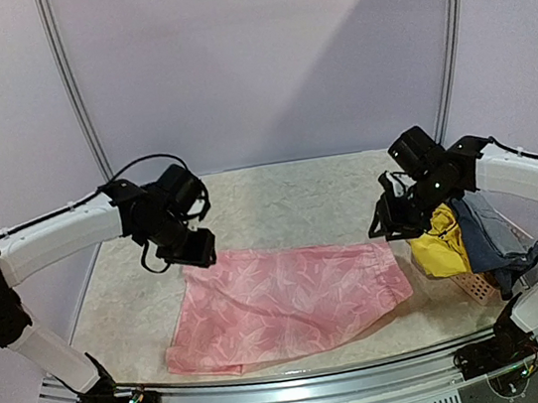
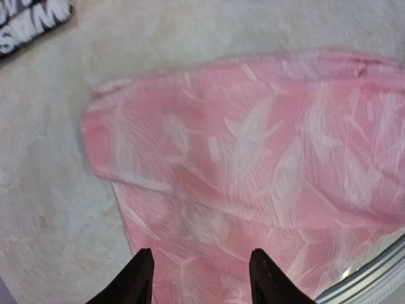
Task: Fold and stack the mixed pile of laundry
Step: Move the rectangle-folded shorts to the center of the board.
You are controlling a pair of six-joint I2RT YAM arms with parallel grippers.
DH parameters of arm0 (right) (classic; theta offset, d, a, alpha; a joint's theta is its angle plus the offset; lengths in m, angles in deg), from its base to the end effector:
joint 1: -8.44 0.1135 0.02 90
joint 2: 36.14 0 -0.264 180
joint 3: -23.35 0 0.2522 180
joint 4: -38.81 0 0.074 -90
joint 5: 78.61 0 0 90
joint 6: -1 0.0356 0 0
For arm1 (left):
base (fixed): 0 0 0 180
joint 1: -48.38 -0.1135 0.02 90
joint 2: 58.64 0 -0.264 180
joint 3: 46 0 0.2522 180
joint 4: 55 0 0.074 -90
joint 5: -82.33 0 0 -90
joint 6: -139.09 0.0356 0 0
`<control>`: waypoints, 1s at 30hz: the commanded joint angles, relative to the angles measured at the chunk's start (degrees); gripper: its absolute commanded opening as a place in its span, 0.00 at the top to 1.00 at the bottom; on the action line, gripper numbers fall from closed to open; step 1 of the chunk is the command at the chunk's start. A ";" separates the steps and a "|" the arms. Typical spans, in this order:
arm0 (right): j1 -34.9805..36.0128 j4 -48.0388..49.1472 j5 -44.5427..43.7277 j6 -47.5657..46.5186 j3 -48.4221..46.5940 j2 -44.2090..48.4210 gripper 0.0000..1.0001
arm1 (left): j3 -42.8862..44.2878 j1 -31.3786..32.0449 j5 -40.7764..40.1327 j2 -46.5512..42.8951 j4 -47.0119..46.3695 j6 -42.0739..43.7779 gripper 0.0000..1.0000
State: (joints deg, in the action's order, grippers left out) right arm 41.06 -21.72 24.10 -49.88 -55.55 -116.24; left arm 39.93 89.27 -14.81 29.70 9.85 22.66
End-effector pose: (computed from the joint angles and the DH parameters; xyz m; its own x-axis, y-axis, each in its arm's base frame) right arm 0.2301 0.1566 0.2725 -0.9627 0.1146 -0.2452 -0.0080 0.8934 0.4492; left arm 0.2347 -0.1974 0.2660 -0.8973 0.1927 -0.3972 0.2388 0.9686 -0.0694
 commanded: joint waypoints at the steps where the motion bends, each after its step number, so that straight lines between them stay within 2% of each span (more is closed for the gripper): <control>1: 5.44 2.50 2.01 1.35 5.87 1.85 0.64 | -7.13 5.38 4.73 0.43 -3.43 -3.99 0.49; 3: 7.87 2.19 1.05 2.06 7.59 1.58 0.72 | -9.37 6.30 6.20 0.45 -5.38 -5.49 0.50; 9: 9.34 0.42 -3.44 5.77 12.35 -0.81 0.81 | -12.96 6.58 6.07 2.60 -7.82 -6.42 0.51; 13: 9.30 -1.47 -6.71 6.67 13.32 -5.71 0.83 | -14.94 6.58 5.69 4.39 -9.05 -6.20 0.52; 21: 9.32 2.07 -5.48 7.77 15.43 -9.91 0.84 | -18.04 5.48 3.85 7.54 -11.12 -5.32 0.53; 30: 9.27 4.14 -2.90 7.82 12.19 -15.27 0.84 | -20.04 1.53 1.88 10.05 -11.61 -2.81 0.55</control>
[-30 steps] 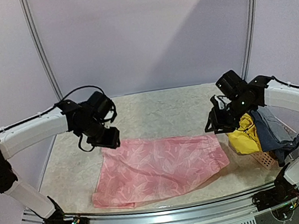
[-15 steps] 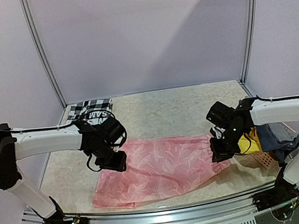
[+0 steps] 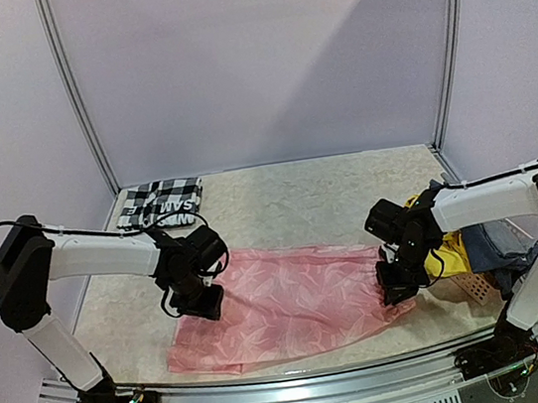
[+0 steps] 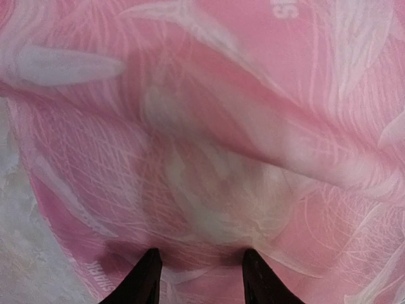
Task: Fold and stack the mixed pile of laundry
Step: Move the rectangle-folded shorts to the center of the board.
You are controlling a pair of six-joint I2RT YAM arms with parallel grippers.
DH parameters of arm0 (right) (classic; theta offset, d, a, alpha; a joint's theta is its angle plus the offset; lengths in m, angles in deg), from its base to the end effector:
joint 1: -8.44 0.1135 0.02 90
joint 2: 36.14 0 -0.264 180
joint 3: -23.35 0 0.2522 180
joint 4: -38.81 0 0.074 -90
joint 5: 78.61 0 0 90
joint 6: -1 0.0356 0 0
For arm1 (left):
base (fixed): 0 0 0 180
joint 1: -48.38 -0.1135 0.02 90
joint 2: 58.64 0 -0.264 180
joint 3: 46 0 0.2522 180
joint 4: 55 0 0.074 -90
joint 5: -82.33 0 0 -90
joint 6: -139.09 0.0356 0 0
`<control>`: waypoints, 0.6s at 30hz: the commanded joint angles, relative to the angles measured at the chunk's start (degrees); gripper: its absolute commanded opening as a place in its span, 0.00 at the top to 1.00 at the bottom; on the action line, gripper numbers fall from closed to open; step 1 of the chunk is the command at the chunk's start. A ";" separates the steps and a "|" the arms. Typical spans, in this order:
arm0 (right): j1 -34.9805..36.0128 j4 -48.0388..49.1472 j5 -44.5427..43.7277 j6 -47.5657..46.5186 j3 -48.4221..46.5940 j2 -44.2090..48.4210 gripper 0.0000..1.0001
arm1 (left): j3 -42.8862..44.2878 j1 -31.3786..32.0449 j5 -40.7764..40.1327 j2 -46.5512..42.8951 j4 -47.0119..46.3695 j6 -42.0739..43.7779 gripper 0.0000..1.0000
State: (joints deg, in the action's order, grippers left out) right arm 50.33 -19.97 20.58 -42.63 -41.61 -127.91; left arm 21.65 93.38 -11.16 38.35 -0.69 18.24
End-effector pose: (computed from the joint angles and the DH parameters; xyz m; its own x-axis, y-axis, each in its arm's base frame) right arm 0.1910 0.1789 0.1548 -0.9958 0.0666 0.0622 0.0761 0.9833 0.1655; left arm 0.2024 -0.1994 0.1431 -0.9628 0.2390 -0.1260 0.2415 0.9704 -0.0048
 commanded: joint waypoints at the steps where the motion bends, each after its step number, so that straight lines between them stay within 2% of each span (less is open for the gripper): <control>1: 0.05 2.15 0.85 0.37 -2.78 -4.12 0.84 | -2.08 -3.35 -1.91 1.52 -1.07 1.72 0.55; 7: 0.07 -1.63 1.50 -1.45 -11.69 -5.81 0.82 | -3.26 -9.45 -4.28 0.75 0.30 3.92 0.55; 11: 0.08 -3.96 2.54 -2.79 -18.72 -5.32 0.73 | -2.30 -12.67 -7.07 -0.18 2.67 6.78 0.55; 18: -3.98 -5.14 3.59 -4.18 -23.52 -4.16 0.37 | 2.13 -13.00 -7.65 -1.37 5.21 8.34 0.54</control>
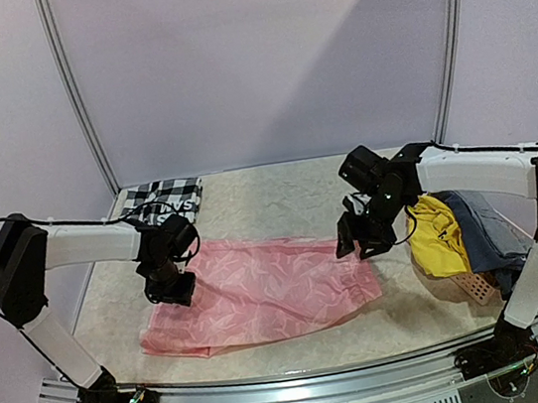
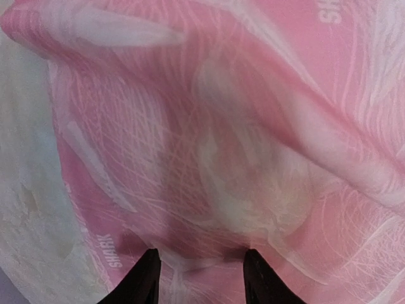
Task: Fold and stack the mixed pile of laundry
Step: Move the rectangle-folded shorts to the center of the board, then pick up the rectangle-folded shorts from the center of the board.
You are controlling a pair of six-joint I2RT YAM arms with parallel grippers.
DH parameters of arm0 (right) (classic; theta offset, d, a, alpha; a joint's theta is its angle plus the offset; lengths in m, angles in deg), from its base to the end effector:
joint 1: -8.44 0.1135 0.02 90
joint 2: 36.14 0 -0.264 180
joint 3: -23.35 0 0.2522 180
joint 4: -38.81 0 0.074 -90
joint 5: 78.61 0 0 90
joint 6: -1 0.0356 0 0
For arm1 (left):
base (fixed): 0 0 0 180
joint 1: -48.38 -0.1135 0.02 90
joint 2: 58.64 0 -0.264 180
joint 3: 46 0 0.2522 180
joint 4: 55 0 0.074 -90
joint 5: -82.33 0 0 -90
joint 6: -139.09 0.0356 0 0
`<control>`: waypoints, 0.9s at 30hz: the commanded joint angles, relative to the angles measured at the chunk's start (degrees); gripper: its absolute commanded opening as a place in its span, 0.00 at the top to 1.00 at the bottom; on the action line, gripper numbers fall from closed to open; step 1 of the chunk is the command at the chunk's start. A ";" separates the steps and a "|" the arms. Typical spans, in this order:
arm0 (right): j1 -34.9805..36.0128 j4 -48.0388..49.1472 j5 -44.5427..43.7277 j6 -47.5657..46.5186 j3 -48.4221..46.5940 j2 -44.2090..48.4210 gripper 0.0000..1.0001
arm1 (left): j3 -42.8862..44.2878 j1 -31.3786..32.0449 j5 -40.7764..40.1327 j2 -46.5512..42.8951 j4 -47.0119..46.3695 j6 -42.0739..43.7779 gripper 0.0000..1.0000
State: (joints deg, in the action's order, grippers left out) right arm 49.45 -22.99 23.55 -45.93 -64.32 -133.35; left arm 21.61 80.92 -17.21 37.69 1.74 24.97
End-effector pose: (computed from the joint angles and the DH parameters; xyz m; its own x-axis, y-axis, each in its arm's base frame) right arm 0.2491 0.2266 0.2305 -0.9951 0.0194 -0.0974 -0.0175 0.9311 0.3643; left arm 0.2383 -0.1451 0.1459 -0.9792 0.1468 -0.1398 0.1306 0.9843 0.1184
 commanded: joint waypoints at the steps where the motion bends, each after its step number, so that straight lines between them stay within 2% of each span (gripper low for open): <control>1: -3.92 -1.93 0.87 -1.08 -0.54 1.38 0.34 | 2.56 -0.54 -1.15 -1.20 2.89 1.44 0.53; 4: -5.96 -1.33 1.55 -2.74 0.82 1.26 0.26 | 3.62 -0.50 -0.05 -3.50 3.76 0.81 0.49; 11: -8.27 2.69 4.71 -6.29 6.45 -1.44 0.23 | 7.01 0.03 0.24 -9.74 8.11 0.26 0.44; 17: -8.45 6.01 7.52 -7.71 7.83 -4.47 0.23 | 13.19 8.22 -4.17 -12.76 12.97 1.50 0.42; 20: -9.16 8.04 9.02 -8.00 8.62 -5.94 0.28 | 14.66 11.79 -5.05 -12.79 13.37 1.97 0.41; 27: -11.16 11.98 11.28 -8.07 10.18 -8.64 0.44 | 15.08 15.75 -4.83 -12.75 13.95 1.59 0.41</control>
State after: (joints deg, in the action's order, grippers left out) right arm 39.42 -14.24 33.04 -53.45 -54.86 -139.95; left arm 35.99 94.91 -20.88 25.26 13.58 26.33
